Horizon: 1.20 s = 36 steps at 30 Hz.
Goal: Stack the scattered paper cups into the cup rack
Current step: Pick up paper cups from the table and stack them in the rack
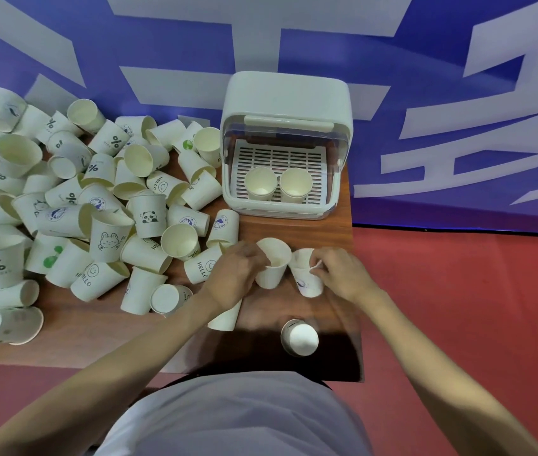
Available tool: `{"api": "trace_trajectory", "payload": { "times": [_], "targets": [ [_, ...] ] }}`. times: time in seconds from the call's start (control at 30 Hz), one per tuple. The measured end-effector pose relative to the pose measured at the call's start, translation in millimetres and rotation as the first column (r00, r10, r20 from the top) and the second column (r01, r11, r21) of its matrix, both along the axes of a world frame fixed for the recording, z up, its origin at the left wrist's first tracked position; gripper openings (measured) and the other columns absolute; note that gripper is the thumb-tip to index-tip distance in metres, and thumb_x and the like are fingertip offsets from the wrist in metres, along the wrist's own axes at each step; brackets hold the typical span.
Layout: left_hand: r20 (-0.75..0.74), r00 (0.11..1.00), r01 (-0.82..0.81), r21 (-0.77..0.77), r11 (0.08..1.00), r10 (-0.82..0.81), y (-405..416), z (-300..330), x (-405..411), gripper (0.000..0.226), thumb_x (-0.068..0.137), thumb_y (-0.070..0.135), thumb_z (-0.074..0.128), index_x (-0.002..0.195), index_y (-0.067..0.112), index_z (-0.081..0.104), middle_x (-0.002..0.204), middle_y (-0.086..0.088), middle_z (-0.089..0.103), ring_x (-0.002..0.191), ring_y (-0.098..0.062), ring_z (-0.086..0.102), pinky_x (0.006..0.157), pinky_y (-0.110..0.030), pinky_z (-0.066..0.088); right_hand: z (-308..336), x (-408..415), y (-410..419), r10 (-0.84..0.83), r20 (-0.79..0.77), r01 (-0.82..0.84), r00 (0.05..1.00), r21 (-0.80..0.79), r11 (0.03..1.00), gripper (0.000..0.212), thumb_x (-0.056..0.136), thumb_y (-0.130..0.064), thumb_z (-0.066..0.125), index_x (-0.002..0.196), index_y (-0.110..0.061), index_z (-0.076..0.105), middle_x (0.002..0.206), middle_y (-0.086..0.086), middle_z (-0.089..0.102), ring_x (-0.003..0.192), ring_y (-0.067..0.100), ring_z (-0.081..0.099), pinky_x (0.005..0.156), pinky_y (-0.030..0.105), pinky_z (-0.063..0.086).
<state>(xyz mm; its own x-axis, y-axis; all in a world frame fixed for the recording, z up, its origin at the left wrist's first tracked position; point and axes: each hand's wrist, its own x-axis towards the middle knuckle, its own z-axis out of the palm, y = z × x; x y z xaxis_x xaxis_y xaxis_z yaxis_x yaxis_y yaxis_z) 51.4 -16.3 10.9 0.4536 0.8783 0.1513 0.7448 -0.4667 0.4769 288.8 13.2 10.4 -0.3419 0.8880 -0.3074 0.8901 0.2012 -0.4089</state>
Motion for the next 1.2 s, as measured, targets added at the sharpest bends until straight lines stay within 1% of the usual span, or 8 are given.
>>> {"api": "trace_trajectory", "payload": {
  "times": [0.07, 0.17, 0.27, 0.4, 0.63, 0.8, 1.0, 1.2],
  "targets": [
    [0.037, 0.999, -0.041, 0.065, 0.997, 0.039, 3, 8, -3, 0.017, 0.069, -0.002, 0.073, 0.084, 0.003, 0.073, 0.097, -0.018, 0.068, 0.096, -0.037, 0.063, 0.079, -0.04, 0.053, 8, 2, 4, -0.024, -0.054, 0.029, 0.998, 0.099, 0.995, 0.006, 0.087, -0.018, 0.065, 0.092, -0.015, 0.063, 0.099, 0.003, 0.066, 0.094, 0.024, 0.062, 0.073, 0.033, 0.046],
    [0.093, 0.992, -0.103, 0.134, 0.986, 0.091, 11, 17, -6, 0.017, 0.073, 0.0, 0.071, 0.089, 0.001, 0.073, 0.108, -0.021, 0.067, 0.107, -0.041, 0.06, 0.086, -0.046, 0.051, 24, 5, 12, -0.027, -0.197, 0.085, 0.98, 0.289, 0.954, 0.005, 0.086, -0.012, 0.067, 0.09, -0.009, 0.064, 0.095, 0.004, 0.065, 0.091, 0.024, 0.061, 0.075, 0.034, 0.048],
    [0.126, 0.981, -0.166, 0.168, 0.972, 0.145, 25, 27, -9, 0.022, 0.075, -0.004, 0.067, 0.096, 0.001, 0.072, 0.114, -0.02, 0.065, 0.113, -0.04, 0.058, 0.089, -0.046, 0.051, 40, 6, 25, -0.025, -0.315, 0.171, 0.949, 0.443, 0.88, 0.006, 0.085, -0.007, 0.068, 0.09, -0.004, 0.066, 0.105, 0.008, 0.067, 0.101, 0.026, 0.062, 0.085, 0.036, 0.052],
    [0.218, 0.943, -0.296, 0.19, 0.936, 0.253, 51, 38, -13, 0.023, 0.081, -0.007, 0.064, 0.1, 0.002, 0.071, 0.119, -0.018, 0.063, 0.119, -0.036, 0.055, 0.093, -0.047, 0.051, 56, 0, 52, -0.063, -0.422, 0.304, 0.904, 0.534, 0.789, 0.003, 0.086, -0.01, 0.068, 0.087, -0.007, 0.066, 0.113, 0.008, 0.067, 0.11, 0.023, 0.06, 0.088, 0.034, 0.05],
    [0.179, 0.926, -0.37, 0.261, 0.892, 0.332, 99, 39, -14, 0.018, 0.082, -0.004, 0.065, 0.096, 0.004, 0.072, 0.114, -0.018, 0.066, 0.114, -0.037, 0.058, 0.088, -0.042, 0.051, 46, -20, 91, -0.076, -0.468, 0.341, 0.881, 0.513, 0.788, 0.007, 0.086, -0.011, 0.068, 0.088, -0.004, 0.067, 0.111, 0.009, 0.066, 0.113, 0.026, 0.058, 0.093, 0.041, 0.048],
    [0.099, 0.928, -0.372, 0.212, 0.904, 0.359, 109, 26, -12, 0.02, 0.078, -0.006, 0.068, 0.096, 0.004, 0.071, 0.114, -0.019, 0.065, 0.115, -0.04, 0.057, 0.088, -0.048, 0.053, 20, -25, 99, -0.063, -0.444, 0.311, 0.894, 0.512, 0.801, 0.005, 0.086, -0.007, 0.067, 0.089, -0.004, 0.067, 0.106, 0.01, 0.067, 0.11, 0.028, 0.059, 0.093, 0.043, 0.049],
    [0.07, 0.93, -0.367, 0.187, 0.911, 0.361, 118, 12, -8, 0.02, 0.076, -0.005, 0.071, 0.095, 0.002, 0.071, 0.112, -0.022, 0.065, 0.112, -0.041, 0.059, 0.085, -0.048, 0.055, 0, -35, 103, -0.095, -0.427, 0.307, 0.899, 0.46, 0.833, 0.006, 0.087, -0.01, 0.066, 0.089, -0.004, 0.067, 0.101, 0.009, 0.067, 0.104, 0.024, 0.06, 0.093, 0.03, 0.044],
    [0.003, 0.94, -0.342, 0.072, 0.937, 0.343, 125, -7, -5, 0.014, 0.085, 0.005, 0.064, 0.097, 0.004, 0.071, 0.122, -0.022, 0.061, 0.119, -0.04, 0.053, 0.094, -0.046, 0.048, -10, -39, 107, -0.128, -0.363, 0.285, 0.923, 0.422, 0.86, 0.002, 0.086, -0.004, 0.066, 0.086, -0.002, 0.066, 0.099, 0.012, 0.067, 0.103, 0.029, 0.06, 0.091, 0.037, 0.049]
  ]
}}
